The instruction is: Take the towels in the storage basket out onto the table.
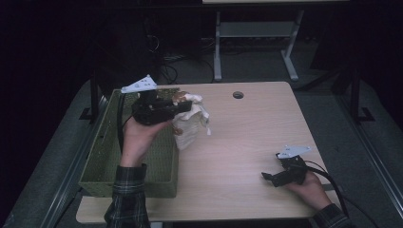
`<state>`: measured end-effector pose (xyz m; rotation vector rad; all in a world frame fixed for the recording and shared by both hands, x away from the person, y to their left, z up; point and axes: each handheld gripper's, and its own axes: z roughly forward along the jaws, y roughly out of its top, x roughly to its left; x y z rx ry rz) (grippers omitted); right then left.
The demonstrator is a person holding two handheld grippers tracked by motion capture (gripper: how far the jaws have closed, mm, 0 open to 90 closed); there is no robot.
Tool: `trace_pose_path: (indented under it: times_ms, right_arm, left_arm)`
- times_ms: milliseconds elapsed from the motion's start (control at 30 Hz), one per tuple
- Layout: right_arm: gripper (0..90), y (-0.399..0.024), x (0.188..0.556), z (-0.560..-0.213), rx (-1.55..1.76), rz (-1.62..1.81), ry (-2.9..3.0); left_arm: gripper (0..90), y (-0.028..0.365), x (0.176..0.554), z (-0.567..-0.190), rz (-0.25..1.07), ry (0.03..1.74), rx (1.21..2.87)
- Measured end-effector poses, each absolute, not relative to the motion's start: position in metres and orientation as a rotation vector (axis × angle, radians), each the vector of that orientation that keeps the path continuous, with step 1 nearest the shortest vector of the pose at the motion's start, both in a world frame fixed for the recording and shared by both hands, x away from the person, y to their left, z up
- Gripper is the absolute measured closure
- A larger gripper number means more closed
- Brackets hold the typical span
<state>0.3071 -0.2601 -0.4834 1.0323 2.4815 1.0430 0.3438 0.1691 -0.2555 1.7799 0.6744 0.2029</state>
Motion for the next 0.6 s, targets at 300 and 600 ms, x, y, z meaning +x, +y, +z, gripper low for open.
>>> trace_pose_path:
  times_ms: [300,600]
  right_arm:
    - [1.4,-0.26,0.307,-0.483,1.035,1.042,2.479]
    - [1.5,-0.262,0.308,-0.483,1.037,1.046,2.482]
  left_arm:
    - [75.1,0.124,0.347,-0.262,0.181,0.619,1.811]
    - [75.1,0.093,0.348,-0.278,0.126,0.586,1.818]
